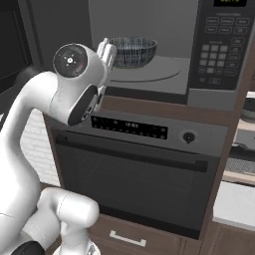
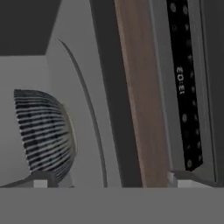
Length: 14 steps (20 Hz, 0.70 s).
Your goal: Pick the eggplant from the sink and place it in the bowl. Then pick the bowl and place it in the microwave. Then close the microwave door and press the start button.
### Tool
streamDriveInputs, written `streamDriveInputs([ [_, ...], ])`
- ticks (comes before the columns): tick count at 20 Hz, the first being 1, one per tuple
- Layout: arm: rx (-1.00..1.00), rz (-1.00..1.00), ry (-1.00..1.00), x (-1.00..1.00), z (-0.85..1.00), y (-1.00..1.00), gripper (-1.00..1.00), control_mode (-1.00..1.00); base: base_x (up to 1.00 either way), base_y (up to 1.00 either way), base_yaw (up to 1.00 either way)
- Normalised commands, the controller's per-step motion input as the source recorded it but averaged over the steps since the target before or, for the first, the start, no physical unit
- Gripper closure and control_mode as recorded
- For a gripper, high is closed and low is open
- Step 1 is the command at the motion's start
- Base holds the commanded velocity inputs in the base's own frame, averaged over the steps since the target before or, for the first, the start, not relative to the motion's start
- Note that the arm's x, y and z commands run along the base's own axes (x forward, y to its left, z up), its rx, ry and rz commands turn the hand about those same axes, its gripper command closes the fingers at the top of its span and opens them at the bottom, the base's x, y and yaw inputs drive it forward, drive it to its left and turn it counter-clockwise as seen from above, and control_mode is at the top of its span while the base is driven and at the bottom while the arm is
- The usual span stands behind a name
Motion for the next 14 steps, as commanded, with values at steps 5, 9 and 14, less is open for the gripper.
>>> streamDriveInputs([
  [5, -0.26, 0.0, 0.0, -0.07, -0.33, 0.04, -1.0, -1.0, 0.0, 0.0, 0.0],
  [9, -0.32, -0.07, -0.02, -0.19, -0.03, -0.01, -1.0, -1.0, 0.0, 0.0, 0.0],
  [14, -0.35, -0.17, 0.0, -0.27, -0.01, -0.06, -1.0, -1.0, 0.0, 0.0, 0.0],
])
